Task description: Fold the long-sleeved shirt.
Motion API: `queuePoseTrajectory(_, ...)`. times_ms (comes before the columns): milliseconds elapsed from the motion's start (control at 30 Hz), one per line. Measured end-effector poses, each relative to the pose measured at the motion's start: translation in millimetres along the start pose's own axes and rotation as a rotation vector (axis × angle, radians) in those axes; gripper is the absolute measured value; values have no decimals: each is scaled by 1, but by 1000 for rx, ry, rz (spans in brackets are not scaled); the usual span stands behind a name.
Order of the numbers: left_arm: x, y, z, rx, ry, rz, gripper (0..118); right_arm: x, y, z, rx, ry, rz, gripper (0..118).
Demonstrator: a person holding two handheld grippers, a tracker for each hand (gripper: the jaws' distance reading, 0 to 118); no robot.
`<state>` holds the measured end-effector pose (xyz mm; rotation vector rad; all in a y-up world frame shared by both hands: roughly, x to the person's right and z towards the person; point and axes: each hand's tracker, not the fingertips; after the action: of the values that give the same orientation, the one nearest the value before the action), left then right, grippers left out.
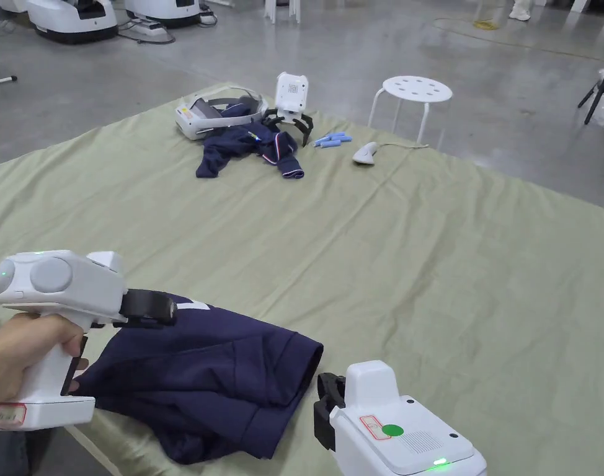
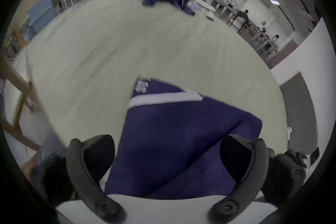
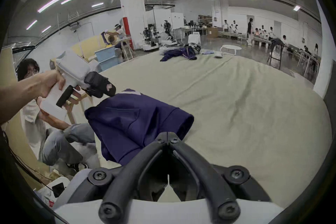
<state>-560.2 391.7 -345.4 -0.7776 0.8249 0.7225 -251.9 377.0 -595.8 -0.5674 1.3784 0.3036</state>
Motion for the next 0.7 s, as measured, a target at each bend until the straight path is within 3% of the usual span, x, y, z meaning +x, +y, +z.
queuePoseTrajectory(133, 56, -12, 56, 327, 135, -152, 108, 19, 6, 35, 89, -67, -15, 0)
queuePoseTrajectory(267, 133, -48, 97, 522, 111, -206, 102, 37, 18, 74, 185, -170, -19, 0)
queuePoseTrajectory(300, 150, -58, 102, 561, 101, -215, 89, 39, 22, 84, 208, -190, -15, 0)
queuePoseTrajectory(367, 172, -70, 100, 643, 70, -227, 22, 46, 28, 103, 253, -252, -2, 0)
queuePoseTrajectory(400, 188, -78, 101, 665, 78, -223, 8, 50, 30, 112, 275, -273, 2, 0)
queuePoseTrajectory(600, 254, -100, 105, 786, 1, -264, 4, 82, 36, 164, 375, -412, -14, 0)
queuePoseTrajectory(700, 298, -103, 108, 785, -111, -277, 4, 103, 41, 207, 434, -560, 2, 0)
